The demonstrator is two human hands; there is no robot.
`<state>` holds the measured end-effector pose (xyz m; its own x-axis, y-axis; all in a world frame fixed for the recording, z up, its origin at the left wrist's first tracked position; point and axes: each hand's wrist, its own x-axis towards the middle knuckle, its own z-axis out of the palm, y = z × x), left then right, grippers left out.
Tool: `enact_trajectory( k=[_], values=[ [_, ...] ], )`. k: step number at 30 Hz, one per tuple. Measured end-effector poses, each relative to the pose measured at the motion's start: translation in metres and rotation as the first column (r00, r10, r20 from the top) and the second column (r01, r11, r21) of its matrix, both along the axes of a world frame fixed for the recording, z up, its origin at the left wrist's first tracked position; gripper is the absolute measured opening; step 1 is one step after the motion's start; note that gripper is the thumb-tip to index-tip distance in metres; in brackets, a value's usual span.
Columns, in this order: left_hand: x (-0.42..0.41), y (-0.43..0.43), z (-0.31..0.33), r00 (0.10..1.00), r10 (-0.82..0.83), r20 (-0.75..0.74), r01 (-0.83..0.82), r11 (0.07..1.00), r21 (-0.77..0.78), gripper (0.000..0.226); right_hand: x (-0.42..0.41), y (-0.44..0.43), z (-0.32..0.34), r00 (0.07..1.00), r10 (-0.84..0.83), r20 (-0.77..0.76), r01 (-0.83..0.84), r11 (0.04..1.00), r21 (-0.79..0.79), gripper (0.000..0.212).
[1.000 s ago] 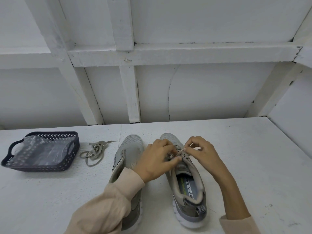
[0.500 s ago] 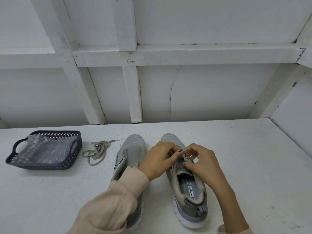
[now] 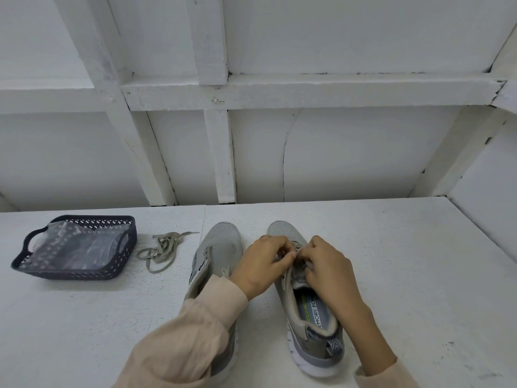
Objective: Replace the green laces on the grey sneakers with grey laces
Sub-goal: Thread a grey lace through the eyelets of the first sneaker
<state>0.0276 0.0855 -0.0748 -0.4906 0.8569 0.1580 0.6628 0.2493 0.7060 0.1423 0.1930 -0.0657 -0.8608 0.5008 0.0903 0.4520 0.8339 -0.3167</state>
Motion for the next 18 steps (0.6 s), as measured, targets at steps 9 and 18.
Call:
enact_trajectory(
  k=[9, 18],
  values=[
    [0.001, -0.001, -0.003, 0.999, 0.024, 0.049, -0.026, 0.999, 0.03, 0.025, 0.006, 0.004, -0.01, 0.98, -0.061, -0.19, 0.047, 0.996, -0.075, 0.01],
    [0.0, -0.002, -0.011, 0.99, 0.084, 0.11, -0.092, 0.993, 0.074, 0.015, 0.009, 0.001, -0.011, 0.95, -0.168, -0.262, 0.149, 0.985, -0.091, 0.007]
  ],
)
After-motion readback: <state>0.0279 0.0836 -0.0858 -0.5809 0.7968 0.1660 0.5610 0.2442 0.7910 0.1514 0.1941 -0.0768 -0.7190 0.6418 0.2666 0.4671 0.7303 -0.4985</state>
